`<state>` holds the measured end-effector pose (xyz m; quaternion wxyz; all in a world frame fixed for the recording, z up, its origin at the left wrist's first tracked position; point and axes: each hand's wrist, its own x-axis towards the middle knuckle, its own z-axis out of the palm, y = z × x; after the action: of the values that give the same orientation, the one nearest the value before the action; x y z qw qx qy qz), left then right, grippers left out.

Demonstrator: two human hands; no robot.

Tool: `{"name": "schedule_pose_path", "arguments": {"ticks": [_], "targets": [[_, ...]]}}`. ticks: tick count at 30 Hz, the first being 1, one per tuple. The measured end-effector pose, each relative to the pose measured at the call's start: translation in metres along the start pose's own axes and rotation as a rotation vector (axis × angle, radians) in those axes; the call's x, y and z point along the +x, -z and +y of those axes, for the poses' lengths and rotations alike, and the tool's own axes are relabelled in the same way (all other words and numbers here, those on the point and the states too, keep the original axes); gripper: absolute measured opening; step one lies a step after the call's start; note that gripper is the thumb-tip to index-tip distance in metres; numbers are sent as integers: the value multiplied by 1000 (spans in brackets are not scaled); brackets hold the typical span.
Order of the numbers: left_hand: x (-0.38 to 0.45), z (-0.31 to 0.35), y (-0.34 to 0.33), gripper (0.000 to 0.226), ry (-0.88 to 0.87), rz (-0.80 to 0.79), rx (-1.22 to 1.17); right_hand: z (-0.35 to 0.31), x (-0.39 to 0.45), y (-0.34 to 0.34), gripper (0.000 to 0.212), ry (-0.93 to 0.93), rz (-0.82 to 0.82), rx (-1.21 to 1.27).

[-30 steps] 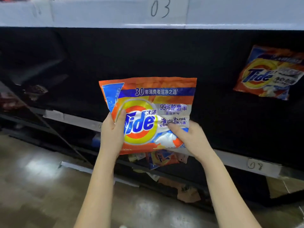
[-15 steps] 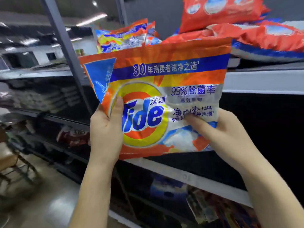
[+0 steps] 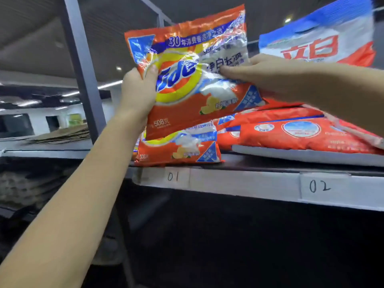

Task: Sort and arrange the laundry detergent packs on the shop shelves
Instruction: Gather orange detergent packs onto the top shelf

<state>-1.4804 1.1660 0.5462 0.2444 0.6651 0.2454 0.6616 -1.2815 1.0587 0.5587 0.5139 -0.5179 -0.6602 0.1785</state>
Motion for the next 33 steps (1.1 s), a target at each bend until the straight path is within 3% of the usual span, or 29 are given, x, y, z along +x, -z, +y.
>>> {"name": "schedule_pose_path", "arguments": {"ticks": [4, 6, 8, 10, 11, 13, 18, 21, 28, 33], "targets": [[78, -28, -31, 20, 2, -29, 92, 8, 71, 6, 31, -130, 132, -59], [102, -46, -51, 32, 64, 1, 313, 22, 101, 9, 32, -215, 220, -94], [114, -72, -72, 39, 159, -52, 537, 43, 125, 8, 34, -305, 249, -335], [114, -99, -89, 39, 217, -200, 691, 67, 141, 2, 38, -386, 171, -771], [113, -108, -93, 39, 227, -240, 716, 75, 145, -2, 42, -403, 140, -912], [118, -118, -97, 40, 242, -236, 692, 83, 148, -8, 45, -430, 144, -960], [116, -118, -94, 48, 315, -87, 469, 68, 133, -13, 40, -423, 241, -1166], [108, -104, -86, 44, 172, -50, 463, 59, 109, -20, 32, -380, 273, -1257], [41, -40, -82, 38, -306, -372, 315, 13, 30, -42, 30, -275, 362, -1406], [-51, -16, -81, 39, -611, -449, 130, -23, -69, -51, 31, -259, 517, -1422]]}}
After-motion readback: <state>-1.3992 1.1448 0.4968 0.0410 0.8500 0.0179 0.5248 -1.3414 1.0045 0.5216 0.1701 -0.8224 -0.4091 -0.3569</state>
